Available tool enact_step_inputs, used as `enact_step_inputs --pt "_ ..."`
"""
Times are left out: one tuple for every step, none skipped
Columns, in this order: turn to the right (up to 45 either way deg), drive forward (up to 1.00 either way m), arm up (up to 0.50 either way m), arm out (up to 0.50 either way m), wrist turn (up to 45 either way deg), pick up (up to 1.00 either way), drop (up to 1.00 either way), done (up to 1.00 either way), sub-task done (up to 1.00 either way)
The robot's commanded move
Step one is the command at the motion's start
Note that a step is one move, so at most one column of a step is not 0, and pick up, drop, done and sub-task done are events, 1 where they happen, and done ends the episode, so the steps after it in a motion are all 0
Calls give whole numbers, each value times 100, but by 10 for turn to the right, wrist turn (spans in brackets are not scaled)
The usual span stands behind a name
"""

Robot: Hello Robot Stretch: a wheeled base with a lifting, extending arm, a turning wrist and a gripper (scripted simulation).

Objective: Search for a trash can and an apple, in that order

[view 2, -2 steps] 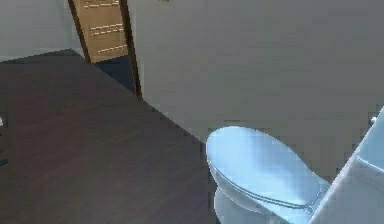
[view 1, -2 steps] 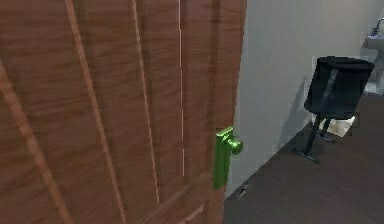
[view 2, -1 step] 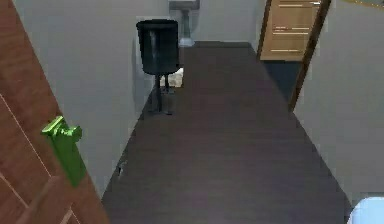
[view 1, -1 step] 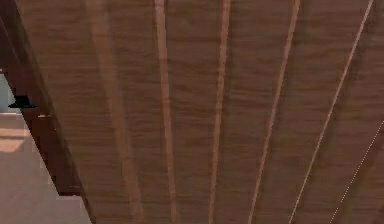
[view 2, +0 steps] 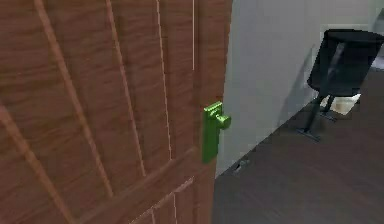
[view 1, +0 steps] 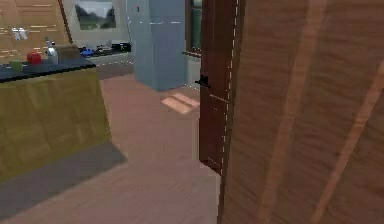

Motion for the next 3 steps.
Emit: enact_step_inputs --pt "-420 0 0 0 0 0 0 0 0" --pt "0 100 0 0 0 0 0 0 0" --pt "0 55 0 0 0 0 0 0 0"
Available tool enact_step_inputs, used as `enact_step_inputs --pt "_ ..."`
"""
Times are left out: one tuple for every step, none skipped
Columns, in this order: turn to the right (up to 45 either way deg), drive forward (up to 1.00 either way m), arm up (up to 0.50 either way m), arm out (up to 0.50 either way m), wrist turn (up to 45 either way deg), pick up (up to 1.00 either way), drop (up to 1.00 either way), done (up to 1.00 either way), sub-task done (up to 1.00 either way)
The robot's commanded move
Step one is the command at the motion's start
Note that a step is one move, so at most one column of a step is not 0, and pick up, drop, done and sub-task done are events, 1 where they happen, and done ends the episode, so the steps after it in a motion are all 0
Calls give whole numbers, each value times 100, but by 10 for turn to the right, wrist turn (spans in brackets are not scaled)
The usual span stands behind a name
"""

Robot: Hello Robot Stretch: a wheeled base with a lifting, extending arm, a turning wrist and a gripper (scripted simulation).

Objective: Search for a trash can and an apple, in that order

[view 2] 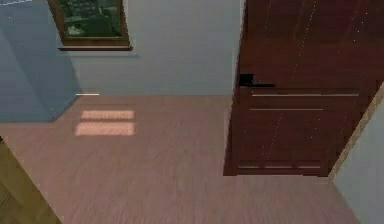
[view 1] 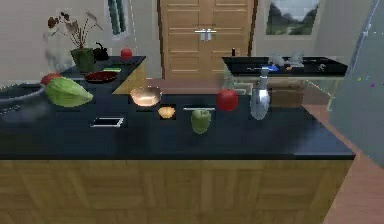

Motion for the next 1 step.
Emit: enact_step_inputs --pt "0 0 0 0 0 0 0 100 0"
